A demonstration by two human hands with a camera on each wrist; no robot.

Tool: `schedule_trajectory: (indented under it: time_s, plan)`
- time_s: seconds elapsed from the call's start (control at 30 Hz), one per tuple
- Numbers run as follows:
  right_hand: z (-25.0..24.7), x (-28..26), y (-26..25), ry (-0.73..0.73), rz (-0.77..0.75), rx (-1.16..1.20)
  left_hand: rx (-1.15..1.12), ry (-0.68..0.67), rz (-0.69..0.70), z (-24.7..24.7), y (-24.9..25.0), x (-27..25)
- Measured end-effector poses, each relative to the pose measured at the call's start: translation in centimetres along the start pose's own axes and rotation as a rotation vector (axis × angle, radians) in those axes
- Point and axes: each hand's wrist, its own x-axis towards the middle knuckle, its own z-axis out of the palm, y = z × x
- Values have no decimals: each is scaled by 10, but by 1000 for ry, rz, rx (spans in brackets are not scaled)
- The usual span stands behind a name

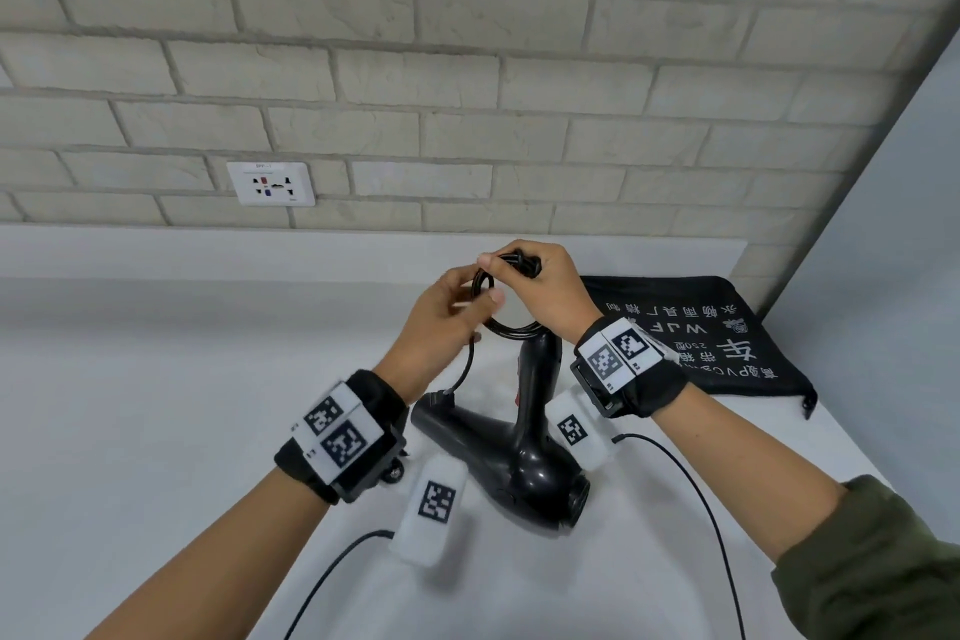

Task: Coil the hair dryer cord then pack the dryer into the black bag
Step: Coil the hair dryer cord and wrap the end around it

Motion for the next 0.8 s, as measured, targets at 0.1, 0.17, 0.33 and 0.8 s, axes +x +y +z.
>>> schedule_trajectory:
  time_s: [0.1,0.17,0.33,0.8]
  plan:
    - [-3,1,3,60,30,-17,62,1,-43,6,-16,-8]
    - [-9,-1,3,61,37,-54,115,25,1,-4,-25,-12]
    - [-14,-3,0,-63,76,-131,481,68,285,-48,-21,-6]
    - [-2,-5,-14,-14,97,105,-2,370,127,3,-28,26]
